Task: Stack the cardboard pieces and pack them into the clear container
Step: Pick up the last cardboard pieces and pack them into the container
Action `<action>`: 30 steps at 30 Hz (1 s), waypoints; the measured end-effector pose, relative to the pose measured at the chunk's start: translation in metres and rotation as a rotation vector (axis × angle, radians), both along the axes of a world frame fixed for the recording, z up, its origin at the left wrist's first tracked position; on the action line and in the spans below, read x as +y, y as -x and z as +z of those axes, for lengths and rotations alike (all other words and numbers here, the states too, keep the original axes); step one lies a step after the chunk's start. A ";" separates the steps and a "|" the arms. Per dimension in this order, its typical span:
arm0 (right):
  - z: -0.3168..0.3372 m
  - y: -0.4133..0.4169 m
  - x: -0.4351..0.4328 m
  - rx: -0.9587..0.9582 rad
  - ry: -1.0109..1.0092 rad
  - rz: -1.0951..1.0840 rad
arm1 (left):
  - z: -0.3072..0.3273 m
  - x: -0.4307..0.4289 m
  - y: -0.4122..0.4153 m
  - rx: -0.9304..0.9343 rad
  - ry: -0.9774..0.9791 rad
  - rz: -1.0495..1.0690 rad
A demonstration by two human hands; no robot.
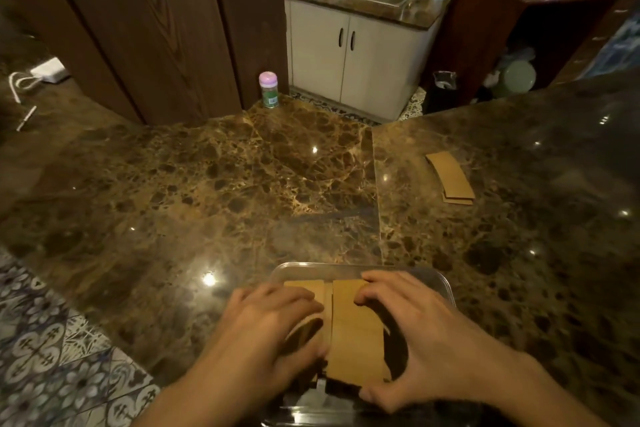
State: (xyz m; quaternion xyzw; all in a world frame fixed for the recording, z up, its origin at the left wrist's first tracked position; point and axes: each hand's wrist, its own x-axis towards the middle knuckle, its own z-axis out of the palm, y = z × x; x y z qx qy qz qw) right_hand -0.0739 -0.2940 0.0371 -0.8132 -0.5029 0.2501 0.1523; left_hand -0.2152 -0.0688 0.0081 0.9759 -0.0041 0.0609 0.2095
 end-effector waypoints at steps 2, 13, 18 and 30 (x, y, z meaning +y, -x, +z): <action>-0.010 0.002 -0.001 -0.025 0.036 0.017 | -0.011 0.003 0.005 0.113 -0.070 -0.093; -0.033 0.010 0.011 -0.134 0.102 0.026 | -0.020 0.001 0.007 0.254 -0.182 -0.259; -0.047 0.014 0.008 -0.098 0.061 0.009 | -0.025 -0.001 0.005 0.249 -0.211 -0.270; -0.024 0.007 0.014 0.090 -0.018 -0.094 | -0.021 -0.019 -0.003 0.363 -0.286 -0.198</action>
